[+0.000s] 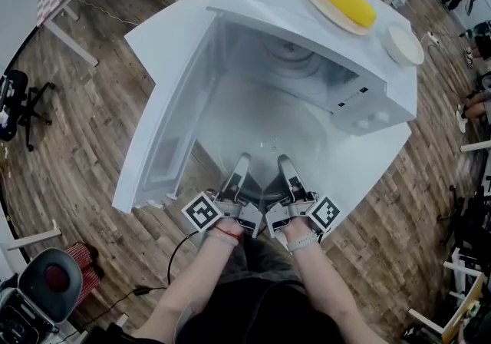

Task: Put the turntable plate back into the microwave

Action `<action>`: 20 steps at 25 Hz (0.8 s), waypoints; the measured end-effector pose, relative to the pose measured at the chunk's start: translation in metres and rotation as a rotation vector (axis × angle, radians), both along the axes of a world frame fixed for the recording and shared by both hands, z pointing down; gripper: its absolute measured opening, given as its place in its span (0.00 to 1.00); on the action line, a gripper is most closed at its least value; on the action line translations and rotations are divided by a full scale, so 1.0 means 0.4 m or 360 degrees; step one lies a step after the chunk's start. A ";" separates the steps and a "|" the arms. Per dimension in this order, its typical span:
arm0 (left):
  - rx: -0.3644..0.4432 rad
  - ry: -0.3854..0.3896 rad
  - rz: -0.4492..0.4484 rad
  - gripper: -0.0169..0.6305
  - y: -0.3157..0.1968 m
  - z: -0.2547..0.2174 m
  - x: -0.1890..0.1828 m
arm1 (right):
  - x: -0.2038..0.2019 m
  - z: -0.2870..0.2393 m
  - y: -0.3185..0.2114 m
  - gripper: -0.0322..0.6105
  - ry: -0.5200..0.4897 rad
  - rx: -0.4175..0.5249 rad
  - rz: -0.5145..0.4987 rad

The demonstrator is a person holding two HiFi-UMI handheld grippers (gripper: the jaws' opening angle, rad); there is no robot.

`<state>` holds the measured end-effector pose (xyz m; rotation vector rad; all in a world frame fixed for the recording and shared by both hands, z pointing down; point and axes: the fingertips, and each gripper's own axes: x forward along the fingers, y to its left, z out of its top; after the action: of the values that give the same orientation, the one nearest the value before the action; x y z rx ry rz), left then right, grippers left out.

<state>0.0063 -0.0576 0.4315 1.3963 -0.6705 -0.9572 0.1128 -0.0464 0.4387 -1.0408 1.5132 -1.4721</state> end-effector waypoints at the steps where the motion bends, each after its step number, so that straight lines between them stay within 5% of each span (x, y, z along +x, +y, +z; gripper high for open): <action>1: 0.0000 -0.0001 -0.0001 0.08 -0.008 0.001 -0.001 | -0.001 0.001 -0.008 0.11 0.0001 -0.0001 0.0000; 20: 0.0005 -0.0006 0.0010 0.08 -0.152 0.003 0.015 | 0.016 -0.004 -0.151 0.11 0.0008 0.0030 0.0023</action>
<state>0.0124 -0.1184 0.4328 1.4024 -0.6669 -0.9512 0.1192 -0.1068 0.4373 -1.0428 1.5171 -1.4441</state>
